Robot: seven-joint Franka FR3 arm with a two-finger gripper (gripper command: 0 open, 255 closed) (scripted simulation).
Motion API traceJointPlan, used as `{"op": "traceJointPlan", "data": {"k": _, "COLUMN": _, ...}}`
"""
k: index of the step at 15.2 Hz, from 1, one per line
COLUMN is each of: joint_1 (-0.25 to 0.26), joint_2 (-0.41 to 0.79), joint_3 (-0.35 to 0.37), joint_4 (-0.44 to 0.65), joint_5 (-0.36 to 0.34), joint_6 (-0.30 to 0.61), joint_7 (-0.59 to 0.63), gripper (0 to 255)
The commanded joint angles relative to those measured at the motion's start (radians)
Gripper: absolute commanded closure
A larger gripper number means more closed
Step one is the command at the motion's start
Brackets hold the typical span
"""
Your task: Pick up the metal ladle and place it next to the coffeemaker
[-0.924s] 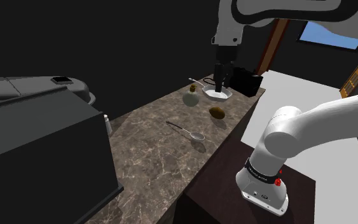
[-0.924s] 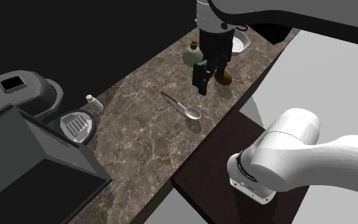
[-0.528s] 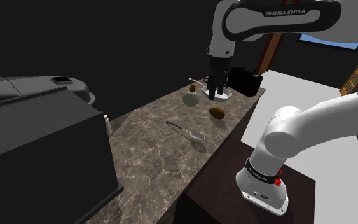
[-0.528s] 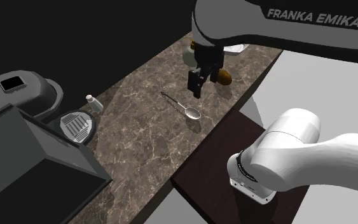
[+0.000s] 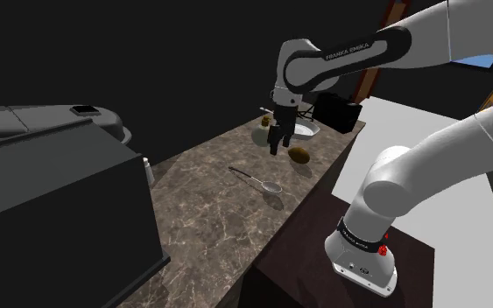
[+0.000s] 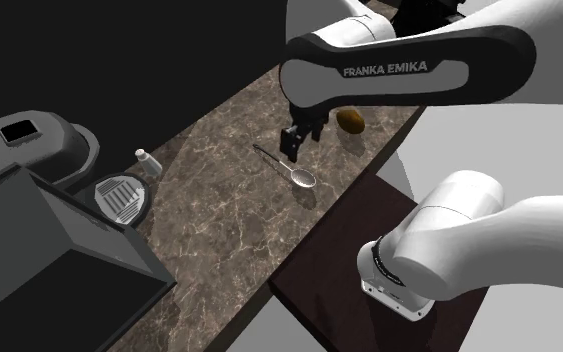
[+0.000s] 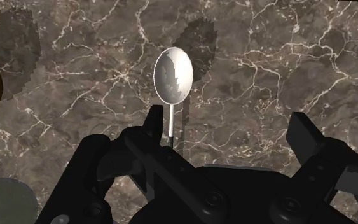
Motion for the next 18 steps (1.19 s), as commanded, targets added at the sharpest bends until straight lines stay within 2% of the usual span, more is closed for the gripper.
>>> {"op": "traceJointPlan", "data": {"k": 1, "joint_1": -0.006, "joint_2": 0.058, "joint_3": -0.016, "joint_4": -0.018, "joint_5": -0.002, "joint_6": 0.089, "joint_7": -0.02, "gripper": 0}}
{"op": "traceJointPlan", "data": {"k": 7, "joint_1": 0.001, "joint_2": 0.288, "joint_3": -0.048, "joint_4": -0.018, "joint_5": 0.032, "joint_6": 0.35, "joint_7": -0.075, "gripper": 0}}
{"op": "traceJointPlan", "data": {"k": 12, "joint_1": 0.016, "joint_2": 0.507, "joint_3": -0.072, "joint_4": 0.031, "joint_5": 0.107, "joint_6": 0.541, "joint_7": -0.15, "gripper": 0}}
{"op": "traceJointPlan", "data": {"k": 15, "joint_1": 0.019, "joint_2": 0.639, "joint_3": -0.073, "joint_4": 0.081, "joint_5": 0.179, "joint_6": 0.633, "joint_7": -0.212, "gripper": 0}}
{"op": "traceJointPlan", "data": {"k": 18, "joint_1": 0.019, "joint_2": 0.682, "joint_3": -0.063, "joint_4": 0.08, "joint_5": 0.209, "joint_6": 0.675, "joint_7": -0.233, "gripper": 0}}
